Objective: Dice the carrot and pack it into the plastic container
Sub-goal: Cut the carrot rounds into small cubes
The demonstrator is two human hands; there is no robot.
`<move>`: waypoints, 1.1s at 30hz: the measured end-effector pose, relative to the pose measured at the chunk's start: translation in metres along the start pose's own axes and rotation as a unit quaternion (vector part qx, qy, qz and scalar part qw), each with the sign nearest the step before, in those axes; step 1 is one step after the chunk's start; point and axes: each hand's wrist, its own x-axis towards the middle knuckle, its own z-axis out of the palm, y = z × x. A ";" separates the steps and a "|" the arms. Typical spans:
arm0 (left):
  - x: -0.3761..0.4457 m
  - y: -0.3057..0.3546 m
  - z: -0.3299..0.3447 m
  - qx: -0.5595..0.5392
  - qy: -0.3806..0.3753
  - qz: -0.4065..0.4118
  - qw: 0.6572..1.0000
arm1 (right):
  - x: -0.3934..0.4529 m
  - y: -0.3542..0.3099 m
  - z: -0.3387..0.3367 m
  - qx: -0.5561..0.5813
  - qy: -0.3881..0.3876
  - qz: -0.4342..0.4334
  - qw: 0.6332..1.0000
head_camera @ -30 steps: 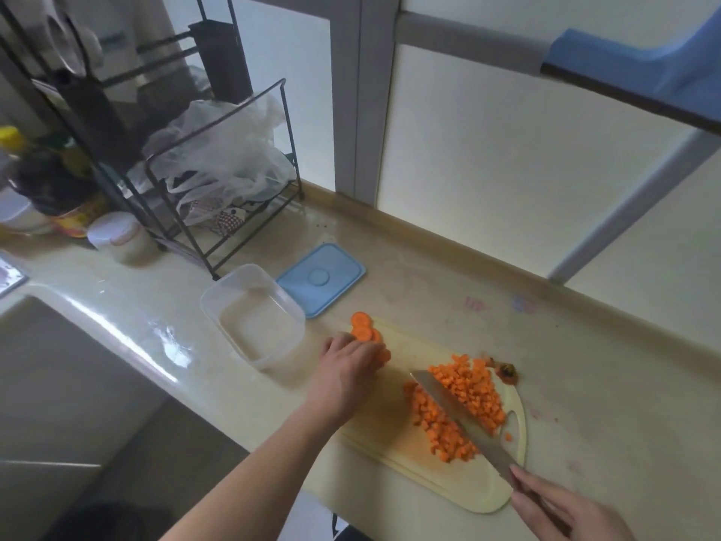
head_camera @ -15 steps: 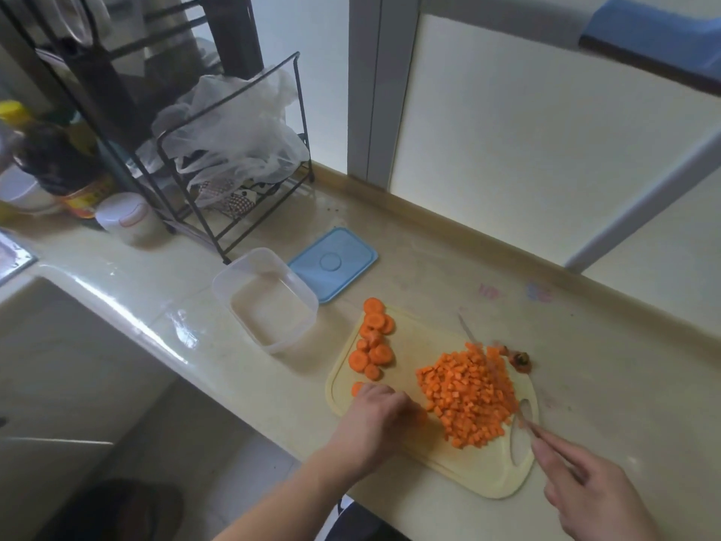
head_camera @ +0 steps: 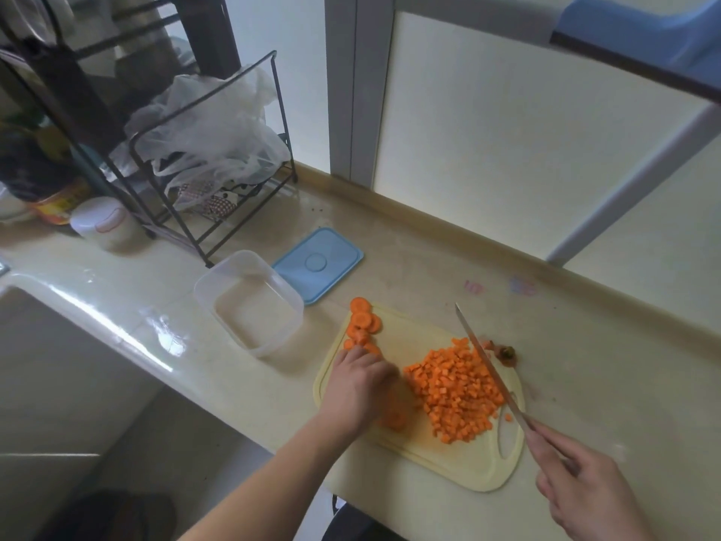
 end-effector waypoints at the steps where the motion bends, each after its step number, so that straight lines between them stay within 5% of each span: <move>1: 0.012 0.006 -0.001 -0.014 0.006 -0.031 0.999 | -0.001 0.000 0.000 0.003 0.001 0.000 1.000; 12: 0.091 0.064 0.023 -0.135 -0.159 -0.154 0.966 | -0.011 -0.002 -0.014 0.065 0.079 0.024 0.994; 20: 0.090 0.052 0.022 -0.147 -0.085 -0.259 0.951 | -0.013 0.012 -0.019 0.084 0.085 0.030 0.992; 29: 0.051 0.025 0.000 -0.120 0.005 -0.125 0.985 | -0.014 0.010 -0.009 0.111 -0.018 0.062 0.992; 33: -0.015 0.008 -0.007 -0.066 -0.043 0.012 0.997 | -0.019 0.016 0.008 0.118 -0.142 0.089 0.979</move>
